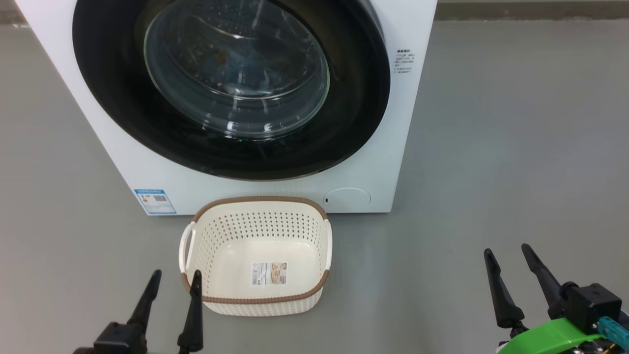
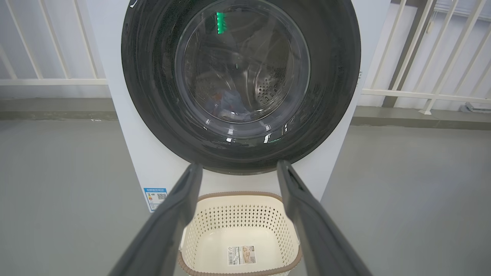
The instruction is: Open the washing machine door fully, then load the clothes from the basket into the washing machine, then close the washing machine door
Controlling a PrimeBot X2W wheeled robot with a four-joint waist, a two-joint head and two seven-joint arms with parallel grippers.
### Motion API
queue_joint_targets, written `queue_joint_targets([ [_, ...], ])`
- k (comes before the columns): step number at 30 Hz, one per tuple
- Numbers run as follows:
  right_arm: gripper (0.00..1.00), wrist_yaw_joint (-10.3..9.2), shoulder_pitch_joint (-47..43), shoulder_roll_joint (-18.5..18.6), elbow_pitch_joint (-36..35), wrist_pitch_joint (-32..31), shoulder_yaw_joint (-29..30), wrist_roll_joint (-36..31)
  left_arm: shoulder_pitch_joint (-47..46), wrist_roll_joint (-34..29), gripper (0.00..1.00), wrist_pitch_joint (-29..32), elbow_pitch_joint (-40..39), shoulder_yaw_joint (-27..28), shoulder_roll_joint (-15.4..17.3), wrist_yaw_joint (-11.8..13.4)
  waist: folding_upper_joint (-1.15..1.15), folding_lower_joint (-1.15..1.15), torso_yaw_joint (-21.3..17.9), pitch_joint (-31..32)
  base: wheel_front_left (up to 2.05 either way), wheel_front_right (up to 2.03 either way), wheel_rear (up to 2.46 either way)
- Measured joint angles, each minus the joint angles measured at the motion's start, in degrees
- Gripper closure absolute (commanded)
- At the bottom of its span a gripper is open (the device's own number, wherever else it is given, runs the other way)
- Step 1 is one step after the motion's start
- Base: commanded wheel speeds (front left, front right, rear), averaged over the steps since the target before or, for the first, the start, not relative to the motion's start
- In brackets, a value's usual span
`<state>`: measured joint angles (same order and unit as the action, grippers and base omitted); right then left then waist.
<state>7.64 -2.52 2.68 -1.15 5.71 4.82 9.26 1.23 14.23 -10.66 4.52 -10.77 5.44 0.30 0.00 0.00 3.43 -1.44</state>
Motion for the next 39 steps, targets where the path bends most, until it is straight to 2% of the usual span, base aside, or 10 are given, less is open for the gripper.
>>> queue_joint_targets([
  [8,0.00,0.00,-2.24,-0.09,-1.82,-1.11,1.12,1.03,1.13,0.08,0.00,0.52,-0.37,-0.19,0.35,0.48,0.00,0.00,-0.02,1.66,0.00,0.00,0.00],
  [38,0.00,0.00,-2.38,-0.26,-1.59,-1.10,1.09,1.52,1.98,1.10,0.00,0.58,-1.19,-0.90,1.19,1.98,0.00,0.00,1.09,2.18,0.00,0.00,0.00],
  [39,1.00,0.00,-2.38,-0.26,-1.59,-1.10,1.09,1.53,1.98,1.11,1.00,0.58,-1.21,-0.96,1.21,1.98,0.00,0.00,1.07,2.17,0.00,0.00,0.00],
])
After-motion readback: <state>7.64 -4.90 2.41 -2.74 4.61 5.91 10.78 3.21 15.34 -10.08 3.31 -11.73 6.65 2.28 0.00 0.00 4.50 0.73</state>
